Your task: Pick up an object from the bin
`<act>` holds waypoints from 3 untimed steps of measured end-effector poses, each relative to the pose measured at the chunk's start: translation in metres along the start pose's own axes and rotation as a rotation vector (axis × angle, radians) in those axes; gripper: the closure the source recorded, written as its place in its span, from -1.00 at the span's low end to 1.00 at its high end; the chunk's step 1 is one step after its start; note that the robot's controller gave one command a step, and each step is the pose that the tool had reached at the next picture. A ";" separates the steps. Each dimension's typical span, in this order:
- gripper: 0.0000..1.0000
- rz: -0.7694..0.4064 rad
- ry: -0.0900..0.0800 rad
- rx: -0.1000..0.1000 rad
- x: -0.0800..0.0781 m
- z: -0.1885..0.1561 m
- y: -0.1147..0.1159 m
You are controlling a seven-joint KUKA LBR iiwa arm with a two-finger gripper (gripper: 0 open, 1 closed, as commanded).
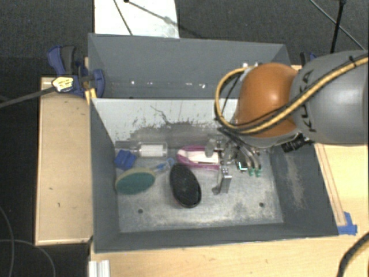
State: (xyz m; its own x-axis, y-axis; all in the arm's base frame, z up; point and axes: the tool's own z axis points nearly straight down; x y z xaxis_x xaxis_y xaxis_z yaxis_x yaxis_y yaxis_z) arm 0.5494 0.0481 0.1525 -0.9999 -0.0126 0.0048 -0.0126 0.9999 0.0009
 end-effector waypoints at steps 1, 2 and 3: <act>-1.00 0.154 -0.011 0.004 -0.003 -0.020 -0.101; -1.00 0.175 -0.008 0.004 -0.005 0.005 -0.174; -1.00 0.179 0.000 -0.002 0.007 0.087 -0.132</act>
Offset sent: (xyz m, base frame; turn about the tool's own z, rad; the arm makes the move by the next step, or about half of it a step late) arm 0.0036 -0.0961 0.0187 0.1455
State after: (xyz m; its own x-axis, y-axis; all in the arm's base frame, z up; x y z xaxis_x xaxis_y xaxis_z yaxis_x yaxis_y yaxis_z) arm 0.5435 -0.0835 0.0659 -0.9862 0.1655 0.0051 0.1655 0.9862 0.0021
